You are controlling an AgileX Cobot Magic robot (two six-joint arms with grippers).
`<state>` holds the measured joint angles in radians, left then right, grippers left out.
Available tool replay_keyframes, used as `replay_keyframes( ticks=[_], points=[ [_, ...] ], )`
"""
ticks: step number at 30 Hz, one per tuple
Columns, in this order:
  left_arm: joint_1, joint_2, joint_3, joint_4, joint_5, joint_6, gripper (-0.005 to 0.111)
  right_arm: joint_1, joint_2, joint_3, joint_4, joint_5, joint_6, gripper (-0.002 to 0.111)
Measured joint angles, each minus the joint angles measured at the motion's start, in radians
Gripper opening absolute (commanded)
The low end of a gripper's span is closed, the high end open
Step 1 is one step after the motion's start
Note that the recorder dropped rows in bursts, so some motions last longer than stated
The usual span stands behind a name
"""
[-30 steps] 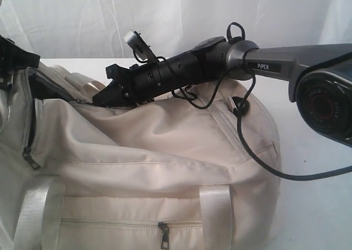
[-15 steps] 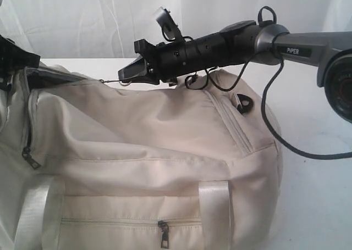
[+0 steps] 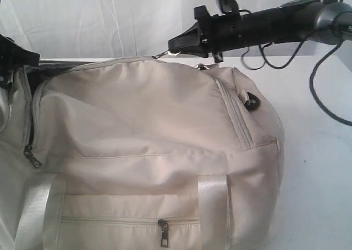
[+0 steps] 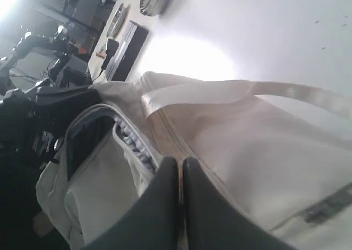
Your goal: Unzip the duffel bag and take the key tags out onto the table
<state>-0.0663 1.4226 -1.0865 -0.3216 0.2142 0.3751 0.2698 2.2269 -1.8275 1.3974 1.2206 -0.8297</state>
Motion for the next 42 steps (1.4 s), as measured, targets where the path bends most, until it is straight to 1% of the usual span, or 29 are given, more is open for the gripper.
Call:
replay_keyframes(
  ticks=[8, 14, 20, 27, 33, 38, 42],
  points=[
    [0.000, 0.000, 0.000, 0.000, 0.000, 0.000, 0.000, -0.138, -0.008, 0.000, -0.056, 0.019, 0.030, 0.000],
    [0.000, 0.000, 0.000, -0.004, 0.004, 0.000, 0.000, -0.181, -0.019, 0.002, -0.118, 0.036, 0.051, 0.000],
    [0.000, 0.000, 0.000, -0.007, 0.006, 0.000, 0.000, -0.201, -0.058, 0.002, -0.172, 0.045, 0.109, 0.000],
    [0.000, 0.000, 0.000, -0.011, 0.000, 0.000, 0.000, -0.210, -0.119, 0.021, -0.295, 0.045, 0.175, 0.000],
    [0.000, 0.000, 0.000, -0.011, 0.000, 0.000, 0.000, -0.210, -0.217, 0.116, -0.329, 0.021, 0.182, 0.000],
    [0.000, 0.000, 0.000, -0.007, -0.002, 0.000, 0.000, -0.194, -0.324, 0.223, -0.438, 0.007, 0.179, 0.000],
    [0.000, 0.000, 0.000, -0.004, -0.003, 0.000, 0.000, -0.188, -0.396, 0.299, -0.425, 0.000, 0.145, 0.000]
  ],
)
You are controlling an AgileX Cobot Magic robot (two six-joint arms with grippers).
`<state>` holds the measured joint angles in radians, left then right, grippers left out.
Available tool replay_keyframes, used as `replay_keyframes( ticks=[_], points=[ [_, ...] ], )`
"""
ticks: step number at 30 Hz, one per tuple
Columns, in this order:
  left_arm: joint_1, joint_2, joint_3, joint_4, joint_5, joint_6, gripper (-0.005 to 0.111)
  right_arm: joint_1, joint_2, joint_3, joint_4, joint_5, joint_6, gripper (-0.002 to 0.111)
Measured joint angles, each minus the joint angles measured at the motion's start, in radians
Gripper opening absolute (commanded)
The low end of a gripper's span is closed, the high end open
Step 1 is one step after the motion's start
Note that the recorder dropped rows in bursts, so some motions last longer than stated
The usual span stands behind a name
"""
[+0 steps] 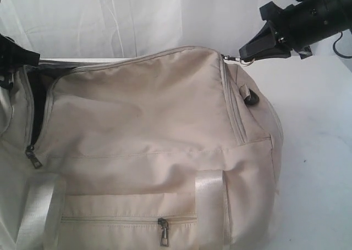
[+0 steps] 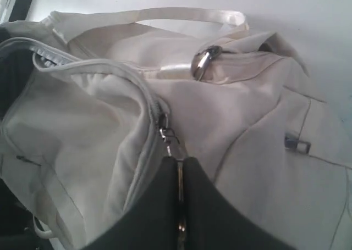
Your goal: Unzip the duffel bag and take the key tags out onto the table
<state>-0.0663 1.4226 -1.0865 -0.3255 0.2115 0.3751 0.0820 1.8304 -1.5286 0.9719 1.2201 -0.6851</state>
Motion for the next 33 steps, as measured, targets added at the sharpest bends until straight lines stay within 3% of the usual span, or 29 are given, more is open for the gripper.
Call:
replay_keyframes(
  ticks=[15, 33],
  points=[
    [0.000, 0.000, 0.000, 0.004, -0.002, 0.000, 0.000, 0.099, -0.254, 0.237, -0.065, -0.011, -0.058, 0.000],
    [0.000, 0.000, 0.000, 0.004, -0.004, 0.000, 0.000, 0.107, -0.618, 0.642, -0.129, -0.019, -0.037, 0.000]
  ],
)
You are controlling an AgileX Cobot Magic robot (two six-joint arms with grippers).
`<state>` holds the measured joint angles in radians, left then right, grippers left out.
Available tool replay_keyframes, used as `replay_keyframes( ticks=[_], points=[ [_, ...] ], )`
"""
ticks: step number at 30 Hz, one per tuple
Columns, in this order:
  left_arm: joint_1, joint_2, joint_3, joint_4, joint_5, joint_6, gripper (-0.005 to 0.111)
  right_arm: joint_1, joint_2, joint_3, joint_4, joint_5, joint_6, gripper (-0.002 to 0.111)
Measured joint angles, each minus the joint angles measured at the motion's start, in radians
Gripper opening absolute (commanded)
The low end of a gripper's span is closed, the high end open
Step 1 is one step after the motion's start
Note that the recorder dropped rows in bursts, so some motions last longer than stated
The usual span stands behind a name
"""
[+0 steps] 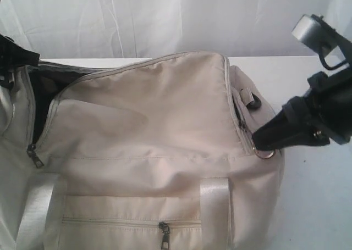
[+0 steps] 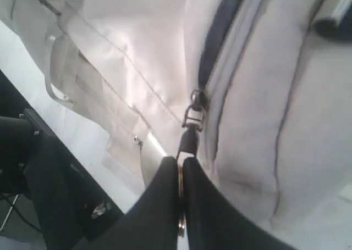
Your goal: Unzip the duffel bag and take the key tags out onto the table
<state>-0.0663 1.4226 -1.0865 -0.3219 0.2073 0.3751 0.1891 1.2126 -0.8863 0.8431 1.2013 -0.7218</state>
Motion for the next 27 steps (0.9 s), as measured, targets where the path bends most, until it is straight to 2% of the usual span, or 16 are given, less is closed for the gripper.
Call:
replay_keyframes(
  ticks=[5, 8, 12, 18, 21, 27],
  points=[
    [0.000, 0.000, 0.000, 0.000, -0.001, 0.000, 0.000, 0.000, -0.099, 0.119, -0.009, -0.004, 0.022, 0.000],
    [0.000, 0.000, 0.000, 0.000, -0.001, 0.000, 0.000, 0.000, -0.146, 0.150, -0.011, -0.007, 0.022, 0.006],
    [0.000, 0.000, 0.000, 0.000, -0.001, 0.000, 0.000, 0.000, -0.165, 0.152, -0.009, 0.008, 0.022, 0.022],
    [0.000, 0.000, 0.000, 0.000, -0.001, 0.000, 0.000, 0.000, -0.165, 0.158, 0.023, -0.019, -0.010, 0.057],
    [0.000, 0.000, 0.000, 0.000, -0.001, 0.000, 0.000, 0.000, -0.165, 0.148, 0.119, -0.131, -0.067, 0.065],
    [0.000, 0.000, 0.000, 0.000, -0.001, 0.000, 0.000, 0.000, -0.151, 0.100, 0.388, -0.544, -0.216, 0.065]
  ],
)
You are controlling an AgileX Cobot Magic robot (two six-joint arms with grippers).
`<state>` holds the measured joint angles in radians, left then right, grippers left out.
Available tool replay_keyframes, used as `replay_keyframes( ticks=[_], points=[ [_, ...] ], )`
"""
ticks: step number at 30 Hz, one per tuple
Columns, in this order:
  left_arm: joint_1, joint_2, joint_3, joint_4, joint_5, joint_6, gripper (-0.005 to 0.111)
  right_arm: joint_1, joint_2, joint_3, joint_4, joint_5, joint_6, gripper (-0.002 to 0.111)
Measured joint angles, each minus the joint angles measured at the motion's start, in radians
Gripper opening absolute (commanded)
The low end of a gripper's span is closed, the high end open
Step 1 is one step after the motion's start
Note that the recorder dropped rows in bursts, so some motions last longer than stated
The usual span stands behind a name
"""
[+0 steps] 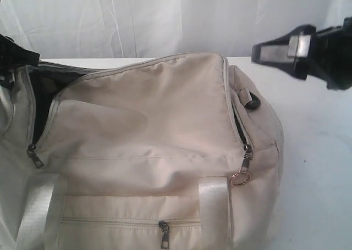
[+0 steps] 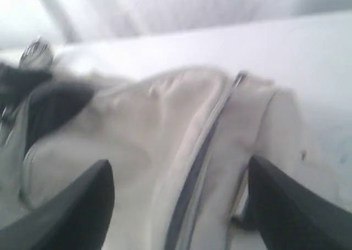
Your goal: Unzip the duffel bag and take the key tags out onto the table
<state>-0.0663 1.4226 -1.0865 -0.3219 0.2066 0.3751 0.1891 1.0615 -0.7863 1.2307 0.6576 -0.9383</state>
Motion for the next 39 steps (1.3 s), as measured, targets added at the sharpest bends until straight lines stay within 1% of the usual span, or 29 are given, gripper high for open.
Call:
replay_keyframes(
  ticks=[1, 3, 8, 12, 14, 19, 20, 21, 22, 23, 24, 26, 27, 28, 33, 39],
  points=[
    [0.000, 0.000, 0.000, 0.000, 0.000, 0.000, 0.000, 0.000, 0.012, -0.006, 0.026, -0.041, -0.017, 0.065],
    [0.000, 0.000, 0.000, 0.000, 0.000, 0.000, 0.000, 0.000, 0.052, -0.020, 0.052, -0.068, -0.039, 0.065],
    [0.000, 0.000, 0.000, 0.000, -0.002, 0.000, 0.000, 0.000, 0.211, -0.065, 0.141, -0.033, -0.066, 0.065],
    [0.000, 0.000, 0.000, 0.000, -0.002, 0.000, 0.000, 0.000, 0.327, -0.118, 0.247, 0.036, -0.102, 0.065],
    [0.000, 0.000, 0.000, 0.000, -0.002, 0.000, 0.000, 0.000, 0.407, -0.160, 0.275, 0.107, -0.117, 0.065],
    [0.000, 0.000, 0.000, 0.000, -0.004, 0.000, 0.000, 0.005, 0.523, -0.213, 0.310, 0.170, -0.120, 0.065],
    [0.000, 0.000, 0.000, -0.004, -0.005, 0.000, 0.000, 0.023, 0.544, -0.225, 0.325, 0.170, -0.120, 0.065],
    [0.000, 0.000, 0.000, -0.010, -0.006, 0.000, 0.000, 0.033, 0.553, -0.233, 0.331, 0.168, -0.120, 0.062],
    [0.000, 0.000, 0.000, -0.011, -0.006, 0.000, 0.000, 0.066, 0.576, -0.253, 0.334, 0.160, -0.122, 0.057],
    [0.000, 0.000, 0.000, -0.012, -0.006, 0.000, 0.000, 0.092, 0.594, -0.268, 0.336, 0.145, -0.130, 0.048],
    [0.000, 0.000, 0.000, -0.014, -0.006, 0.000, 0.000, 0.119, 0.610, -0.283, 0.336, 0.132, -0.147, 0.034],
    [0.000, 0.000, 0.000, -0.017, -0.006, 0.000, 0.000, 0.151, 0.628, -0.310, 0.334, 0.096, -0.183, 0.011],
    [0.000, 0.000, 0.000, -0.017, -0.006, 0.000, 0.000, 0.161, 0.630, -0.328, 0.334, 0.089, -0.201, 0.004],
    [0.000, 0.000, 0.000, -0.017, -0.006, 0.000, 0.000, 0.163, 0.630, -0.340, 0.334, 0.095, -0.210, 0.000],
    [0.000, 0.000, 0.000, -0.017, -0.006, 0.000, 0.000, 0.170, 0.630, -0.395, 0.327, 0.202, -0.218, 0.000],
    [0.000, 0.000, 0.000, -0.021, -0.004, -0.025, 0.000, 0.170, 0.605, -0.454, 0.259, 0.475, -0.243, 0.000]
  ],
)
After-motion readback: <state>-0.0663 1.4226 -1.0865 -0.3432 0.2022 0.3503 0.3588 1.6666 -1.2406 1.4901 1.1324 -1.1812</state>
